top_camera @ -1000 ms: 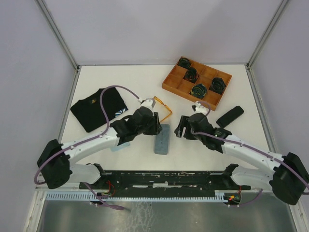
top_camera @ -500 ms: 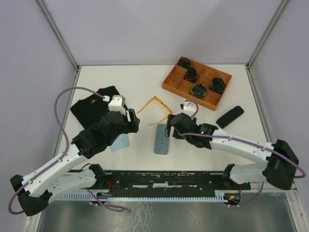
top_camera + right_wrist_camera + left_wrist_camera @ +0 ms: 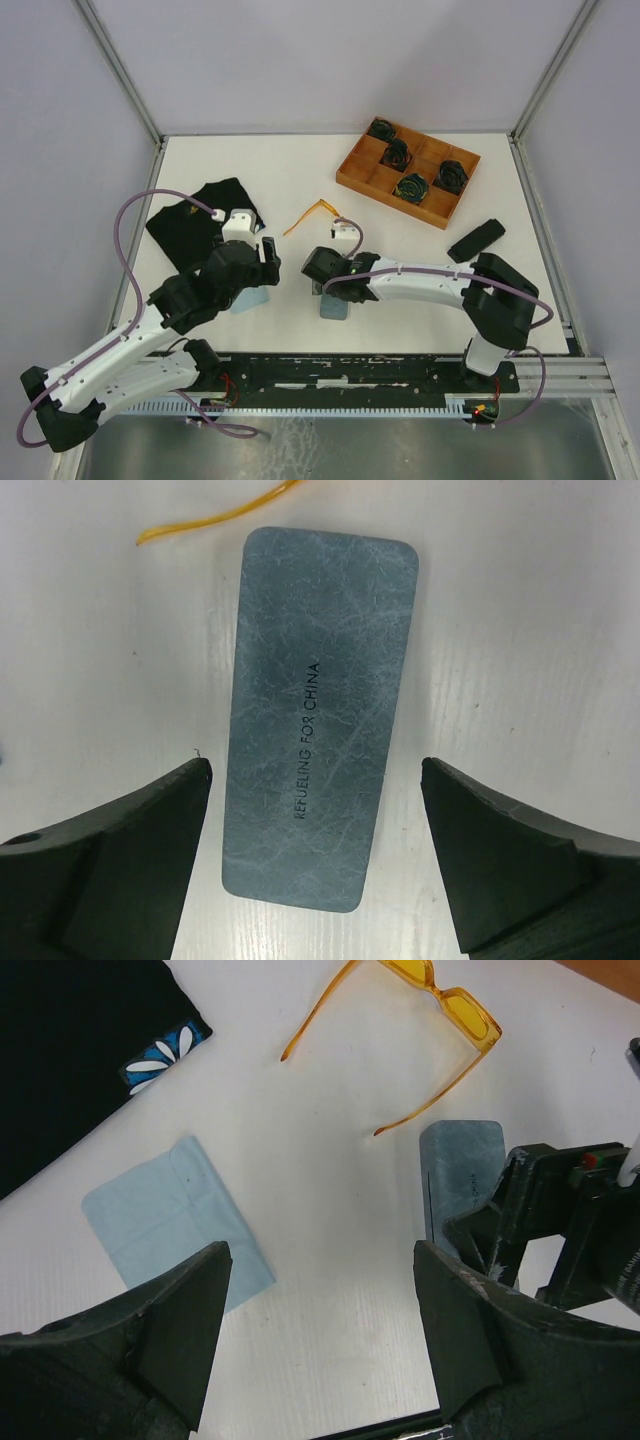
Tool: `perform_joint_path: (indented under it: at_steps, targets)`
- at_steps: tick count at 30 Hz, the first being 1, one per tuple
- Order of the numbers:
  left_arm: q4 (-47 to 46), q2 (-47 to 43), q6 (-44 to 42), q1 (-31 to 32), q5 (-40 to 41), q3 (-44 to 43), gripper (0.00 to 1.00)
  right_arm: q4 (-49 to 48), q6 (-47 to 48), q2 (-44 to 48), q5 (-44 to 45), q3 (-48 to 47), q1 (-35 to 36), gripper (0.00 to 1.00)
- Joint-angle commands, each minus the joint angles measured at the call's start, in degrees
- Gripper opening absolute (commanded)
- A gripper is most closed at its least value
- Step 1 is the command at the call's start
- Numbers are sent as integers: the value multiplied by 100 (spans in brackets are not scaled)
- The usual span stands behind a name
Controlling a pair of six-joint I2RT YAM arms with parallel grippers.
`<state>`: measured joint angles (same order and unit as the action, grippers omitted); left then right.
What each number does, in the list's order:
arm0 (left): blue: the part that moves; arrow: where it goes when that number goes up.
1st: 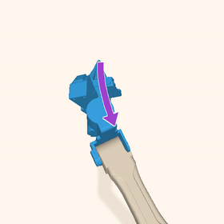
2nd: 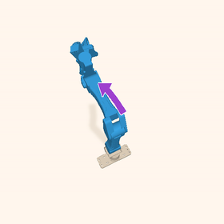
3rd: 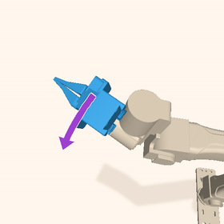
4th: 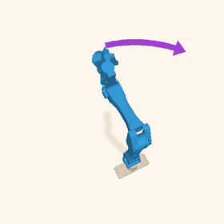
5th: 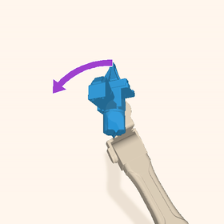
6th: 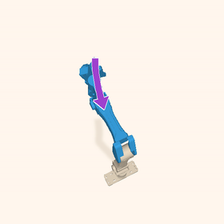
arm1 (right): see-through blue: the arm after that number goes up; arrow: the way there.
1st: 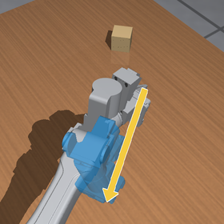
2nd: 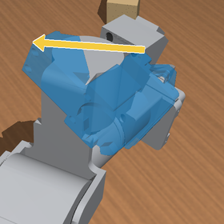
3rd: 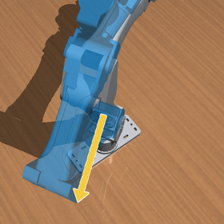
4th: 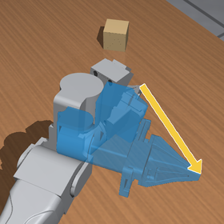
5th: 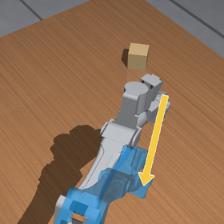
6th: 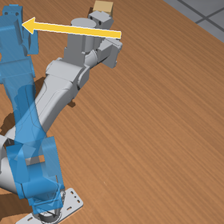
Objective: Organize the sunglasses
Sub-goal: Move the sunglasses case at the center of the board.
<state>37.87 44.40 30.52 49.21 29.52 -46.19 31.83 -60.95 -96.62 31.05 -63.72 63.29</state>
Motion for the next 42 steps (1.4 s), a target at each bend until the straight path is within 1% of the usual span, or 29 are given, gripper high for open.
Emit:
perform_joint_path:
  at_steps: [1, 7, 10, 15, 16, 17, 21, 24, 26, 31, 35, 37, 42]
  targets:
    - [-86, -97, -194, -17, 151, -69, 81, 120, -180, -299, 138, -298, 35, 94]
    - [-87, -133, -204, -17, 129, -67, 81, -4, -203, -653, 7, -375, 32, 94]
    - [-82, -142, -205, -17, 133, -59, 80, 20, -231, -770, 15, -427, 33, 91]
    - [-78, -123, -218, -21, 146, -60, 80, -97, -276, -793, -75, -330, 17, 76]
    - [-78, -114, -222, -17, 148, -60, 80, -114, -294, -790, -98, -307, 15, 76]
    - [-78, -101, -222, -19, 144, -63, 80, -111, -309, -784, -120, -294, 12, 74]
    - [-78, -74, -222, -17, 150, -69, 80, -73, -336, -588, 9, -157, 10, 54]
    - [-78, -79, -231, -21, 148, -64, 80, 99, -337, -174, 253, 68, -28, 44]
    - [-78, -78, -231, -20, 159, -65, 80, 169, -194, 149, 306, 275, -115, 40]
    - [-78, -15, -253, -23, 163, -80, 80, 81, 678, 988, 23, 819, -764, 37]
    - [-77, 29, -266, -40, 141, -82, 80, -471, 1694, 1365, -854, 1100, -1664, 37]
    - [-78, 38, -266, -45, 122, -70, 80, -523, 2074, 1240, -1133, 935, -1994, 37]
    - [-77, 34, -260, -59, 172, -69, 80, -344, 2768, 437, -1546, 152, -2490, 40]
